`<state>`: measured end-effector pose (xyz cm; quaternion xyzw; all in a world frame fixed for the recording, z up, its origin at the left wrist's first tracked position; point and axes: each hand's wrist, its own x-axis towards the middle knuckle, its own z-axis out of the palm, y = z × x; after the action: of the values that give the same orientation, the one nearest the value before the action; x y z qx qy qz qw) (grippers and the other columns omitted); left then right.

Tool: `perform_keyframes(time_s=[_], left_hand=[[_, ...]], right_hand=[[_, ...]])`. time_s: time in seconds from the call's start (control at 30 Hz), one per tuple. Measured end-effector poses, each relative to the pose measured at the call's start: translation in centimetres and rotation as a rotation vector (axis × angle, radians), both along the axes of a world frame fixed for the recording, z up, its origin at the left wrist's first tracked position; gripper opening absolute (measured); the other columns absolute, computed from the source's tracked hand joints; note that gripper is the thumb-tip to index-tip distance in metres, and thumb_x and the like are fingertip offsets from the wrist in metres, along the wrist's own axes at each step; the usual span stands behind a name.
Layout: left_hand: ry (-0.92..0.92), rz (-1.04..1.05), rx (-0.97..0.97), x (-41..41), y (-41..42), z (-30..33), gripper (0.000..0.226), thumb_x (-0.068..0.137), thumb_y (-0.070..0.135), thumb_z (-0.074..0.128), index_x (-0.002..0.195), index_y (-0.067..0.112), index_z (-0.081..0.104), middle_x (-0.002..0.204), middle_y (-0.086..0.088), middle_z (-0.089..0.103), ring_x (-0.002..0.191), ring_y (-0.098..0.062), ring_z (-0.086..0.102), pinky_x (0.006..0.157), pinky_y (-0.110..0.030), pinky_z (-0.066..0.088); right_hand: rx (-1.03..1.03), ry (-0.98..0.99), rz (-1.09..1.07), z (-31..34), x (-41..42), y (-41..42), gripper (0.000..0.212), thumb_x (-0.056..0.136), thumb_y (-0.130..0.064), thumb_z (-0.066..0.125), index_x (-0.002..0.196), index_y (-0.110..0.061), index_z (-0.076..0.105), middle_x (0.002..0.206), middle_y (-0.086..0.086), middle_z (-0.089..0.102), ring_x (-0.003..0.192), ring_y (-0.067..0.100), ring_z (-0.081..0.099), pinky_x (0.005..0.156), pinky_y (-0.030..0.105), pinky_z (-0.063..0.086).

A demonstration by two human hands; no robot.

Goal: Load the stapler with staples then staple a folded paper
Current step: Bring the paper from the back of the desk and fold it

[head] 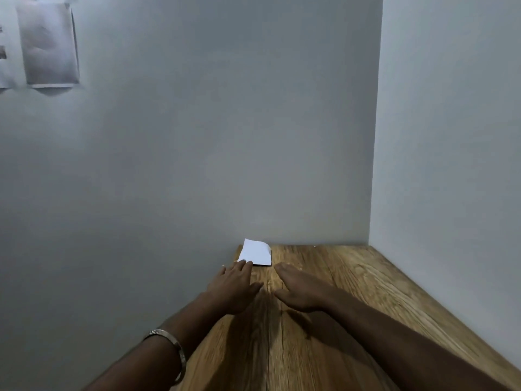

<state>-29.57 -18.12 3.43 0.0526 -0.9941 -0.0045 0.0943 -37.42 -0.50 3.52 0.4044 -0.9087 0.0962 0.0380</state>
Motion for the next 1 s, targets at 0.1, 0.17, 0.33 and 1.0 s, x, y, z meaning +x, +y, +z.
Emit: perform_keyframes(time_s=[0.1,0.17,0.33,1.0], left_hand=[[-0.025,0.021,0.026,-2.7,-1.5,-0.5,0.066,0.104,0.046,0.027,0.155,0.007,0.012,0.164,-0.013,0.013,0.152,-0.028,0.010,0.122,-0.049,0.010],[-0.051,0.041,0.029,-4.6,-2.4,-1.0,0.066,0.104,0.044,0.027,0.155,0.005,0.011,0.164,-0.013,0.012,0.152,-0.029,0.009,0.122,-0.050,0.009],[-0.067,0.055,0.038,-8.5,-4.0,-2.6,0.061,0.104,0.042,0.024,0.153,0.006,0.017,0.163,-0.014,0.016,0.151,-0.031,0.011,0.121,-0.053,0.008],[0.028,0.076,0.115,-11.7,-5.1,-5.2,0.046,0.100,0.040,0.025,0.123,0.016,0.057,0.131,-0.004,0.058,0.120,-0.020,0.053,0.104,-0.044,0.037]], right_hand=[[0.039,-0.023,0.007,-0.5,-2.3,-1.8,0.067,0.103,-0.036,0.039,0.158,-0.009,0.009,0.166,0.011,0.008,0.154,0.024,0.009,0.123,0.038,0.015],[0.056,-0.042,0.002,-0.8,-3.8,-2.9,0.066,0.104,-0.031,0.037,0.158,-0.009,0.006,0.167,0.011,0.004,0.154,0.023,0.006,0.123,0.037,0.012],[0.060,-0.073,-0.025,-2.1,-6.8,-5.5,0.062,0.104,-0.025,0.031,0.158,-0.010,0.004,0.167,0.011,0.003,0.154,0.023,0.007,0.125,0.038,0.013],[0.121,-0.104,-0.067,-2.6,-9.3,-7.0,0.052,0.105,-0.022,0.031,0.155,-0.011,0.024,0.164,0.010,0.021,0.148,0.026,0.028,0.120,0.038,0.026]])
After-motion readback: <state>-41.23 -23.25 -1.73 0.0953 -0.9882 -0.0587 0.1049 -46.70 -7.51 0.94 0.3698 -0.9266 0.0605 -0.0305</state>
